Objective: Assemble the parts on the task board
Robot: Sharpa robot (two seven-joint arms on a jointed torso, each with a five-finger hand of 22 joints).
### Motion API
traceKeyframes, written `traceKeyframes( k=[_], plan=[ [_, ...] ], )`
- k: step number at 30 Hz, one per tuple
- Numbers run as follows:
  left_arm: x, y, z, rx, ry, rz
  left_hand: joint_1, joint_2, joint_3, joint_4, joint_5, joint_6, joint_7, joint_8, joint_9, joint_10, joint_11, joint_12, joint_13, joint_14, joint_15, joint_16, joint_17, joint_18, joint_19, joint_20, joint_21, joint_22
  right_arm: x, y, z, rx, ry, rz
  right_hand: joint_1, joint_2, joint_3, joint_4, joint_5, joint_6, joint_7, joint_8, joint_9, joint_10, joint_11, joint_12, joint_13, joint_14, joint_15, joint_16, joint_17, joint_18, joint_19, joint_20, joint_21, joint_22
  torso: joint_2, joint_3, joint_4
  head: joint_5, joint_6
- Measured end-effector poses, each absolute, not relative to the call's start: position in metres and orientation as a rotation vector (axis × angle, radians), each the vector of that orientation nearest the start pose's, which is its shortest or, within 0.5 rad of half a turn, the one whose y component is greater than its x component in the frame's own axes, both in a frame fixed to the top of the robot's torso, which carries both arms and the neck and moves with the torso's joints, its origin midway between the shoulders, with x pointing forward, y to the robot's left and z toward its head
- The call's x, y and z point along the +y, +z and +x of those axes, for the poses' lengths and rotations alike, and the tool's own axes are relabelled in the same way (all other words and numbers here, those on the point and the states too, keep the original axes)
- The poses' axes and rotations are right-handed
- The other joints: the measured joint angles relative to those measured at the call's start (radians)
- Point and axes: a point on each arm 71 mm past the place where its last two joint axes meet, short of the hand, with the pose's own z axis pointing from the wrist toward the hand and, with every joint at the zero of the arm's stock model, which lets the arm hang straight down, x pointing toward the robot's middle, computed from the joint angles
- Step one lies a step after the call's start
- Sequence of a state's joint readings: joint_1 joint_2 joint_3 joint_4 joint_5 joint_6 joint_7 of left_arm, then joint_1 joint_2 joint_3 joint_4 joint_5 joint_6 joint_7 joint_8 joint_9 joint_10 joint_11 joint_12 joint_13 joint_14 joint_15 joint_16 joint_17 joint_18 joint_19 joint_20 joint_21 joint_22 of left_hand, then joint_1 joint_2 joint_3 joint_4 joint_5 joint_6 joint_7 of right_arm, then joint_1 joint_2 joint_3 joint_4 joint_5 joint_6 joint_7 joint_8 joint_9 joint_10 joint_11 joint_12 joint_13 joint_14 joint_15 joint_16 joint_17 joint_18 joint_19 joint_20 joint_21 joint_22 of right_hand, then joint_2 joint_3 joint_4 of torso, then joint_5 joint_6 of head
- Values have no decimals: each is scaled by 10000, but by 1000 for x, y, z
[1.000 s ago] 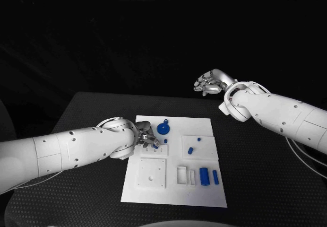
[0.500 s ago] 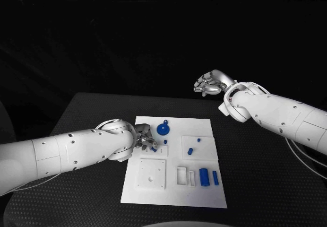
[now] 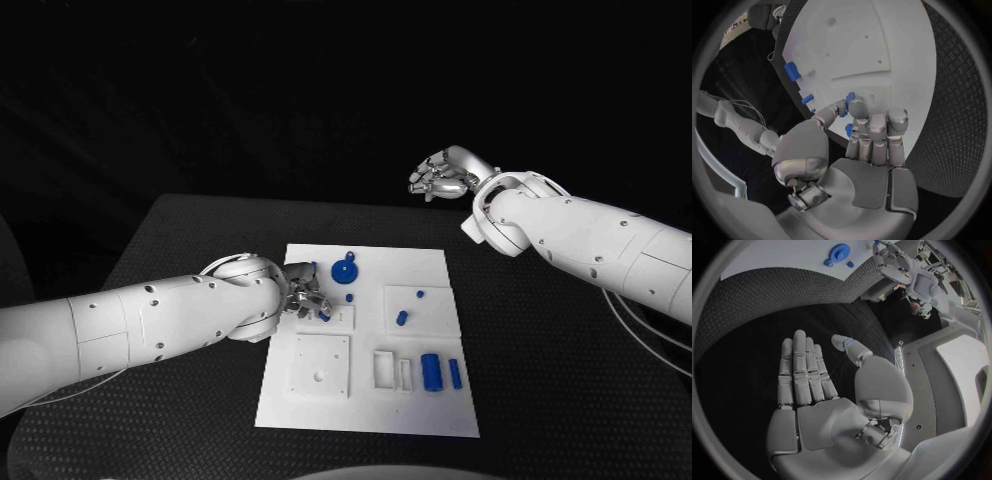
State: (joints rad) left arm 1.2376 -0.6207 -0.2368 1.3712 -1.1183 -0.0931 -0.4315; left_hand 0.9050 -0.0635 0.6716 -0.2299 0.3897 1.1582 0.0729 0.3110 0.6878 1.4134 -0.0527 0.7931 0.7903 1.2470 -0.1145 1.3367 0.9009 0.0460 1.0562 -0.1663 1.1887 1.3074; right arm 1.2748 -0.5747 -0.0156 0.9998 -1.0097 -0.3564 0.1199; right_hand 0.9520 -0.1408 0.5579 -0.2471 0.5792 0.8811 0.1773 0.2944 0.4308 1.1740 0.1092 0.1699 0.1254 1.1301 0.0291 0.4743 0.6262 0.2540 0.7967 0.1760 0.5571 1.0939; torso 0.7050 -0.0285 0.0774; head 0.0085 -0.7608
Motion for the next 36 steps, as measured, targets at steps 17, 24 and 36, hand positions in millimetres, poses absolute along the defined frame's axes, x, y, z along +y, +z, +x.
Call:
traceKeyframes(
  k=[17, 24, 36],
  plan=[
    [154, -270, 483, 22023, -4328, -858, -93, 93, 8, 9, -113, 22, -22, -33, 0, 0, 0, 0, -23, 3, -2, 37, -51, -1, 2, 1, 0, -1, -227, -166, 587, 16083, 8488, 5282, 817, 1, 1012, -146, -2740, -236, -123, 103, -74, -179, 180, -621, -323, -1388, 814, -1575, -630, -452, -1827, 291, -1391, -100, -11, 7, -5, -8, -59],
    [157, -269, 482, 21866, -4338, -1021, -84, 84, 10, 10, -115, 23, -22, -20, -1, 0, 0, 38, -36, 3, -2, 42, -76, -1, 3, 1, 4, 7, -229, -167, 587, 16194, 8566, 5549, 785, 33, 976, -38, -2654, -266, -92, 103, -84, -144, 214, -676, -375, -1388, 814, -1611, -673, -452, -1827, 291, -1488, -100, -12, 5, -6, -27, -65],
    [158, -265, 481, 21174, -4602, -1618, 91, -91, 44, 44, 161, 23, -23, 3, -2, 0, 0, 114, -46, 3, -3, 186, -143, -1, 5, 3, 39, 5, -231, -168, 587, 16246, 8590, 5700, 706, -26, 935, 3, -2499, -300, -57, 153, -84, -108, 249, -711, -420, -1387, 814, -1635, -705, -452, -1827, 290, -1533, -100, -13, 2, 4, -53, -58]
  ],
)
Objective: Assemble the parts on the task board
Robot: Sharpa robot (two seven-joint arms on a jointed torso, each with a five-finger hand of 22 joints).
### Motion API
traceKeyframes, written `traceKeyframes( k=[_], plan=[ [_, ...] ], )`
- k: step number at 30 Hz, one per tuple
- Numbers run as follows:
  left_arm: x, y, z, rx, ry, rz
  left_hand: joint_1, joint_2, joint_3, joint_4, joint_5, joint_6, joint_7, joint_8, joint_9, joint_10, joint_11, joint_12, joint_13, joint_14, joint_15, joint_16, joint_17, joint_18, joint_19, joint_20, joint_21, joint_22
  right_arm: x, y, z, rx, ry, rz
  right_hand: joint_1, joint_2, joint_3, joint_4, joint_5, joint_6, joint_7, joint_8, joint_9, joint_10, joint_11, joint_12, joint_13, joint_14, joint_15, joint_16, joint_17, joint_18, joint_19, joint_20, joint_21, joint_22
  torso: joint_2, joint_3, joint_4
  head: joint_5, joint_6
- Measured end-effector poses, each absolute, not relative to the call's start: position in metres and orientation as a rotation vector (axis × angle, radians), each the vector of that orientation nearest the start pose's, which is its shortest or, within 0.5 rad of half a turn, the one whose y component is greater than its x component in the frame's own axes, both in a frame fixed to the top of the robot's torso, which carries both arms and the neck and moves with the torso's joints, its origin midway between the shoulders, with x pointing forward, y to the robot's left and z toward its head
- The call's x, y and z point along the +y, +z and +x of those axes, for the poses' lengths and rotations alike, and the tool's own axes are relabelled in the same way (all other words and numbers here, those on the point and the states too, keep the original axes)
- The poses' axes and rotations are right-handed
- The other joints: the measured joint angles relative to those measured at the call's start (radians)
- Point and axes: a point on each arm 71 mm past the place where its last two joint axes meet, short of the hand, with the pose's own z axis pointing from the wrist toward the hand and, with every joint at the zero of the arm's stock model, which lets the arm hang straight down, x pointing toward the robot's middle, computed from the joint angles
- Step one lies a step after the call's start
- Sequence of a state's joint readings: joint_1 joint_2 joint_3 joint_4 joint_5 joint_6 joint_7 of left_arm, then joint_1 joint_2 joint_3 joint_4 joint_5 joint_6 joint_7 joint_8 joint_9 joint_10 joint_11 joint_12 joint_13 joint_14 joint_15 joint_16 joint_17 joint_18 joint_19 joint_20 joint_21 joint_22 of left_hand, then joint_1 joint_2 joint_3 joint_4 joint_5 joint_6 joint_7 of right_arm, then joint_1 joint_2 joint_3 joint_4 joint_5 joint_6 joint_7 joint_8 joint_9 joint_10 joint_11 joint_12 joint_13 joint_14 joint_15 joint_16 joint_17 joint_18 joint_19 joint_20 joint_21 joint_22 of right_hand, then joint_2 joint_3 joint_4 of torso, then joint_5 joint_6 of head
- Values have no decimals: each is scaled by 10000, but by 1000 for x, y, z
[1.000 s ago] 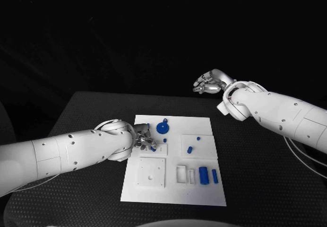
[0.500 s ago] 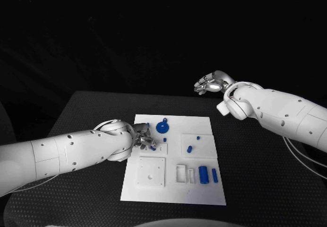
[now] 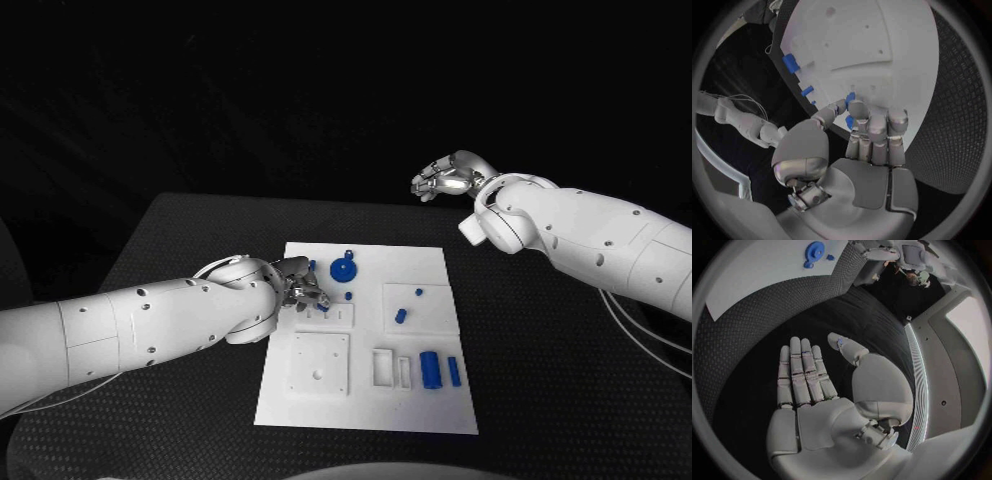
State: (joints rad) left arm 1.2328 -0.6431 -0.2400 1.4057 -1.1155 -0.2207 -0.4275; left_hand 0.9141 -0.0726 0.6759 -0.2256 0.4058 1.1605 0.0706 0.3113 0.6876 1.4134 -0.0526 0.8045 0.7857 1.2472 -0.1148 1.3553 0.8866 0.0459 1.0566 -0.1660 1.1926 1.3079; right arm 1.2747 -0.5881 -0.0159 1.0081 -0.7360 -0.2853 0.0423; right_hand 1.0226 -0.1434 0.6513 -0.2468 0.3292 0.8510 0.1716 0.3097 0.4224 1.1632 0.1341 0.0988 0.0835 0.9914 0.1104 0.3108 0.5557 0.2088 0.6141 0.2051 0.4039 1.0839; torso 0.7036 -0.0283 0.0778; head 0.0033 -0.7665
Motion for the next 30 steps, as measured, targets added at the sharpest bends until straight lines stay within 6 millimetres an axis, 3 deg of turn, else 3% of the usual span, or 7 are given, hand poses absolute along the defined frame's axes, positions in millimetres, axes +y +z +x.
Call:
traceKeyframes(
  k=[5, 30],
  plan=[
    [155, -263, 479, 20908, -4810, -1982, 0, 0, 0, 0, 154, 0, 0, 54, 0, 0, 0, 9, -8, 0, 0, 40, -18, 0, 1, 0, 0, 0, -232, -168, 587, 16259, 8585, 5723, 0, 0, -27, 27, 49, 1, -1, 0, -9, 0, 0, 0, -11, 0, 0, -20, -14, 0, 0, 0, -40, 0, -1, 9, 2, 14, -2],
    [158, -265, 473, 20613, -4949, -2839, 0, 0, -3, -3, 201, 1, -1, 51, 0, 0, 0, 47, -8, 0, 0, 78, -39, -4, -23, -24, 38, -3, -235, -169, 587, 16309, 8535, 5804, -198, -13, -137, 137, 348, -28, 27, 36, -17, 36, 35, -110, -73, 0, -1, -96, -62, 1, 1, -1, -175, 55, -3, 11, 2, 60, -101]
  ],
)
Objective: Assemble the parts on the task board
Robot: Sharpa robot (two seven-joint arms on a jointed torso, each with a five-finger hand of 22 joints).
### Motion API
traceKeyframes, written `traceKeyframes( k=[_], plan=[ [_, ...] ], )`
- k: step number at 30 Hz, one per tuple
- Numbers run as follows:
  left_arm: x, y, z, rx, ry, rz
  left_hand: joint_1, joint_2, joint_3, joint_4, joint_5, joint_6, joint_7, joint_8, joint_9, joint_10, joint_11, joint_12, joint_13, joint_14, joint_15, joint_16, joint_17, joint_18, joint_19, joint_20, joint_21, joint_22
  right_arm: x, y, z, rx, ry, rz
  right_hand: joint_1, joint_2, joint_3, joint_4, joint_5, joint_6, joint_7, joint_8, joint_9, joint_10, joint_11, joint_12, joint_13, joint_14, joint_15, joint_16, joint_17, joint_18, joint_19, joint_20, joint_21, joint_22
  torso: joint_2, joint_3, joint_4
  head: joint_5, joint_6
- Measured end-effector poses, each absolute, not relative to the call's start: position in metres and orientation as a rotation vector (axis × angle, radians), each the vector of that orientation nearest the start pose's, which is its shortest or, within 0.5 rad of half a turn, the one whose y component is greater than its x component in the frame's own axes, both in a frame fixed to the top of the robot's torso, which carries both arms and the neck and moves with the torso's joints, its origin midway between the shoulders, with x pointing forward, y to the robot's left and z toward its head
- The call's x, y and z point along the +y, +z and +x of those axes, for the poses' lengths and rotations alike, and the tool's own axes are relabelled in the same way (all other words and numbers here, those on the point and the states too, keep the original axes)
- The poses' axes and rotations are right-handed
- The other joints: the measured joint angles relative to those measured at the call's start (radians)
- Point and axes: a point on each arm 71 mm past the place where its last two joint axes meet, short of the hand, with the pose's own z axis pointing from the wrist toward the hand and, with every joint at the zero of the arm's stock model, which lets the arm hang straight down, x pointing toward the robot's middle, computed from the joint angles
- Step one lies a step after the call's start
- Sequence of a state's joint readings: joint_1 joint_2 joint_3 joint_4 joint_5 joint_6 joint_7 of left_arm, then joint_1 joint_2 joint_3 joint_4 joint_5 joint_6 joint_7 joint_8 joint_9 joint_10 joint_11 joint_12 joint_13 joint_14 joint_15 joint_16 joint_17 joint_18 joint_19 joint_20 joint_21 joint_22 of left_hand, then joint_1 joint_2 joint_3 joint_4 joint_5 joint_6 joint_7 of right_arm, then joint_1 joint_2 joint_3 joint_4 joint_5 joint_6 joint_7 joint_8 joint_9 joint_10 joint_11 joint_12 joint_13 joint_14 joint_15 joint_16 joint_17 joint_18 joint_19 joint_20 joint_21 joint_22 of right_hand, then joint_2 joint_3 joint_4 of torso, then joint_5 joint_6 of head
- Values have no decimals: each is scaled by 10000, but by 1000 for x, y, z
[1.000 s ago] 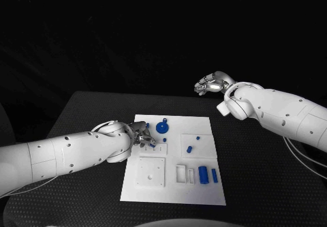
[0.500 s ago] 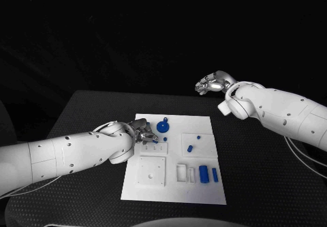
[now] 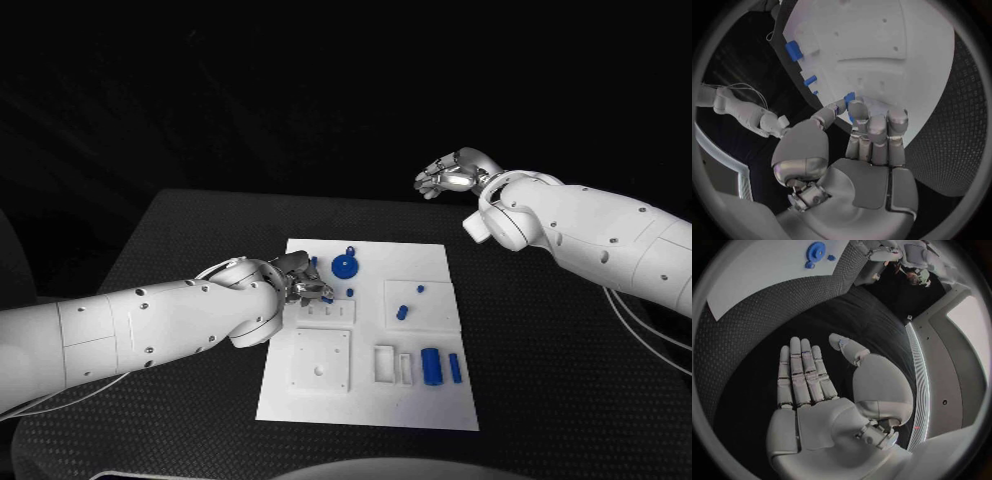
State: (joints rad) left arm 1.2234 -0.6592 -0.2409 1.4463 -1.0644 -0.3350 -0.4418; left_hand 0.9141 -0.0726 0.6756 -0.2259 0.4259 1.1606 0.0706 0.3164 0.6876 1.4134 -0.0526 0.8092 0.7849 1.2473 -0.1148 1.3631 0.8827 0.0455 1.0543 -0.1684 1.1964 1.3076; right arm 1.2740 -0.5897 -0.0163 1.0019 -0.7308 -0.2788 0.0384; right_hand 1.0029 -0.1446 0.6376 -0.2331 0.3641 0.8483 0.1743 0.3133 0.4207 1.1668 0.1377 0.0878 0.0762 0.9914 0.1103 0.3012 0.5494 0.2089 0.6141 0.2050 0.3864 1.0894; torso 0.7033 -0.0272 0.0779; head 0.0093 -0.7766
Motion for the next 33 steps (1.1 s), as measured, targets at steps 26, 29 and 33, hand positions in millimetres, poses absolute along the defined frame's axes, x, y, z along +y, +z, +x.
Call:
traceKeyframes(
  k=[26, 29, 33],
  plan=[
    [158, -280, 468, 21160, -4726, -2614, -6, 6, -15, -15, 55, 0, 0, 15, 0, 0, 0, 40, 1, 0, 0, 39, -9, -4, 3, 3, 0, -2, -234, -171, 587, 16350, 8536, 5831, -39, -40, -83, 29, 79, -30, 30, -1, -17, 0, 0, -39, -27, 0, -1, 0, -19, 0, 0, 0, -38, 30, 12, -16, -6, -58, -113],
    [159, -281, 468, 21161, -4678, -2604, -6, 6, -27, -26, 55, 0, 0, 21, 0, 0, 0, 39, 1, 0, 0, 39, -9, -4, 4, 4, 0, -3, -234, -171, 587, 16347, 8536, 5835, -38, -40, -83, 29, 131, -30, 30, -1, -16, 0, -1, -39, -27, 1, -1, -22, -19, -1, 0, 0, -73, 29, 12, -13, -6, -63, -123],
    [161, -282, 468, 21189, -4633, -2587, -6, 6, -27, -27, 55, 0, 0, 21, 0, 0, 0, 39, 1, 0, 0, 39, -8, -4, 4, 4, 0, -3, -234, -171, 587, 16349, 8556, 5842, -38, -40, -111, 56, 155, -30, 29, -1, -16, 0, -1, -39, -26, 1, -1, -41, -29, 0, 0, 0, -76, 33, 7, -12, -6, -64, -124]
  ],
)
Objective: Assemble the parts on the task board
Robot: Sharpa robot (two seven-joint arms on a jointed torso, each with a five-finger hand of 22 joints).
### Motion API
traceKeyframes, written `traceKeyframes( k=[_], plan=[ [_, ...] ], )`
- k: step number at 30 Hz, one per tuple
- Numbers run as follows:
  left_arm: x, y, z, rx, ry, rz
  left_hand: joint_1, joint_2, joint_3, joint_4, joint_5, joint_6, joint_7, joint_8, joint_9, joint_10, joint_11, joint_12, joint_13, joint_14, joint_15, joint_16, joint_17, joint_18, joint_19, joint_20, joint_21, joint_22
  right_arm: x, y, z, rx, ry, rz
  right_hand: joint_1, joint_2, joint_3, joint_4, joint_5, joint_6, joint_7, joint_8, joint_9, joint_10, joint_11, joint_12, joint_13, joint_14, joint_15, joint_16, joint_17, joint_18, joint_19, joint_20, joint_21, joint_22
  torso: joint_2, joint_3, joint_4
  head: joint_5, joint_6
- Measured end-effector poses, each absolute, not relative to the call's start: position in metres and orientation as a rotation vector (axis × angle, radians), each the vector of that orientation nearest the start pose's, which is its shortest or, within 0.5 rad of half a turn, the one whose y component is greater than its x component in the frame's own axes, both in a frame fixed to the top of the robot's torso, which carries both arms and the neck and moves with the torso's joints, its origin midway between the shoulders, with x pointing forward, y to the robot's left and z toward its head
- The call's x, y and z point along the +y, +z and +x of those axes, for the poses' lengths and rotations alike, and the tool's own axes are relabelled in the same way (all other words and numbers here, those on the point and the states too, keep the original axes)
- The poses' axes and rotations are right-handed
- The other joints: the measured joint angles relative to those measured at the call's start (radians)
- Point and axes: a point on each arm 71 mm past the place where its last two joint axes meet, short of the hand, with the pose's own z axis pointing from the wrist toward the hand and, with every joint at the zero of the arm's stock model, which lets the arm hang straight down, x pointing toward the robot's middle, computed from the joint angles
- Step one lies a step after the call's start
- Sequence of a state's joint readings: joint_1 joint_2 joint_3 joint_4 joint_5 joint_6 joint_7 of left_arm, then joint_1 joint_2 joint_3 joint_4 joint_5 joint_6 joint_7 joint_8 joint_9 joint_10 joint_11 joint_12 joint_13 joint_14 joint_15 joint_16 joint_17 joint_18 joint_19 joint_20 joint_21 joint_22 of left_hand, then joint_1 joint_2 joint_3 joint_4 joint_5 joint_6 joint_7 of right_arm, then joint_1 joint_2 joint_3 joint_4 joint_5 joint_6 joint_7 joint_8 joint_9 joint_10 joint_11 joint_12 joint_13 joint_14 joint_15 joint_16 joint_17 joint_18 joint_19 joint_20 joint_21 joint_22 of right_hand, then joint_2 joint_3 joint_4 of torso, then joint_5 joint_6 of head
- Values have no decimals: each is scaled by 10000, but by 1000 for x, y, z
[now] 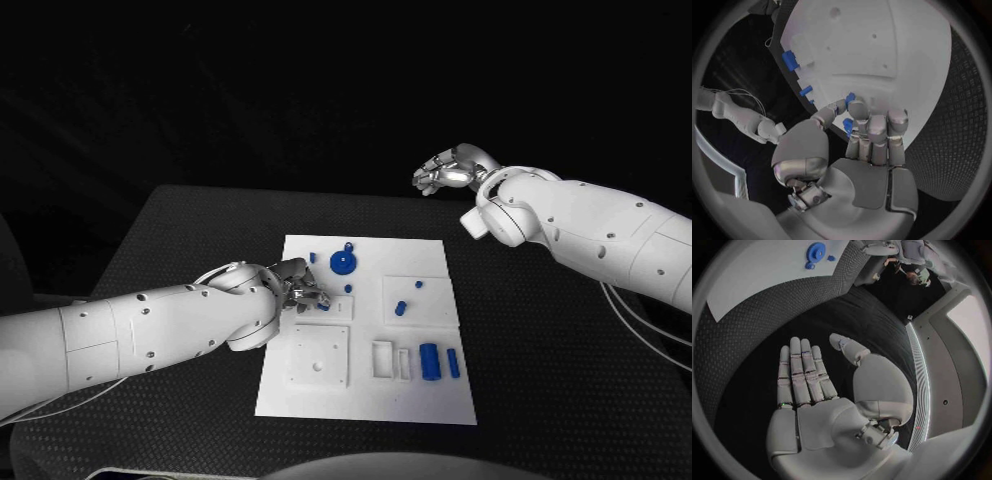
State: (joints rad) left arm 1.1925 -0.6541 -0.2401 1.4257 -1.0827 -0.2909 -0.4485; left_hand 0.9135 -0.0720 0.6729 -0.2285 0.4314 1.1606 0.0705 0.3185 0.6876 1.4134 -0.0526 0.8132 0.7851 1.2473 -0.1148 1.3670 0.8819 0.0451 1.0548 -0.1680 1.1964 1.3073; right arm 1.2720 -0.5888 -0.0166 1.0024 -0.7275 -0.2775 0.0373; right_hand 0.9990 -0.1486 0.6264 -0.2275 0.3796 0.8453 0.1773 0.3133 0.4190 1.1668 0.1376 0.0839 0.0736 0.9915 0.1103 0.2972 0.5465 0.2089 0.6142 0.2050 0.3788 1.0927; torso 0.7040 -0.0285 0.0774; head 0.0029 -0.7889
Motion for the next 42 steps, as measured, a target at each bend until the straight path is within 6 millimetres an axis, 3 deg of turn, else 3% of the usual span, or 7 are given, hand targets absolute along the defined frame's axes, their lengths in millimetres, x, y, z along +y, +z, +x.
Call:
traceKeyframes(
  k=[25, 30, 32, 36, 42],
  plan=[
    [158, -281, 470, 21345, -4575, -2288, -1, 1, 21, 22, -66, 0, 0, 20, 2, 0, 0, 38, -14, 0, 0, 13, -50, -1, 15, 15, 0, 6, -232, -172, 586, 16372, 8652, 5903, 1, 0, -27, 27, 39, -34, 34, 0, -18, 0, 0, -39, -21, -37, 36, -38, -20, 0, 0, 0, -75, 18, -5, 4, -5, 23, -3],
    [157, -281, 470, 21368, -4541, -2171, -1, 1, 42, 175, -779, 0, 0, 110, 3, 0, 0, 120, -51, 0, 0, 116, -121, -7, -20, -21, 40, 5, -232, -172, 586, 16379, 8658, 5903, 1, 0, -27, 27, 78, -33, 33, 0, -18, 0, 0, -39, -20, -37, 36, -37, -30, -1, -37, 37, -114, 28, -5, 5, -6, 16, 0],
    [156, -281, 470, 21378, -4523, -2127, -1, 1, 35, 190, -839, 1, 0, 139, 10, 0, 0, 147, -52, 0, 0, 124, -123, -11, -20, -21, 40, 5, -232, -172, 586, 16381, 8659, 5905, 1, 0, -27, 27, 87, -33, 33, 0, -18, 0, 0, -39, -20, -37, 36, -37, -30, 0, -38, 38, -114, 28, -5, 5, -6, 12, -7],
    [155, -281, 470, 21374, -4480, -2043, -1, 1, 34, 192, -828, 4, -3, 166, 168, 0, 0, 213, -52, 0, 0, 231, -130, -20, -6, -35, 50, 4, -231, -172, 586, 16390, 8670, 5904, 1, 0, -26, 27, 155, -33, 33, 0, -26, 0, 0, -38, -20, -37, 36, -50, -40, 0, -38, 38, -155, 41, -3, 7, -6, 9, -8],
    [154, -280, 471, 21363, -4386, -1873, -65, 64, -30, 141, -106, 6, -6, 359, 365, 0, 0, 380, -63, 0, 0, 387, -184, -74, -2, -38, 116, 4, -232, -172, 585, 16391, 8653, 5917, 1, 0, -26, 27, 199, -32, 33, 0, -27, 0, 0, -38, -19, -66, 65, -76, -40, -1, -38, 38, -155, 53, -3, 12, -10, 9, -15]
  ],
)
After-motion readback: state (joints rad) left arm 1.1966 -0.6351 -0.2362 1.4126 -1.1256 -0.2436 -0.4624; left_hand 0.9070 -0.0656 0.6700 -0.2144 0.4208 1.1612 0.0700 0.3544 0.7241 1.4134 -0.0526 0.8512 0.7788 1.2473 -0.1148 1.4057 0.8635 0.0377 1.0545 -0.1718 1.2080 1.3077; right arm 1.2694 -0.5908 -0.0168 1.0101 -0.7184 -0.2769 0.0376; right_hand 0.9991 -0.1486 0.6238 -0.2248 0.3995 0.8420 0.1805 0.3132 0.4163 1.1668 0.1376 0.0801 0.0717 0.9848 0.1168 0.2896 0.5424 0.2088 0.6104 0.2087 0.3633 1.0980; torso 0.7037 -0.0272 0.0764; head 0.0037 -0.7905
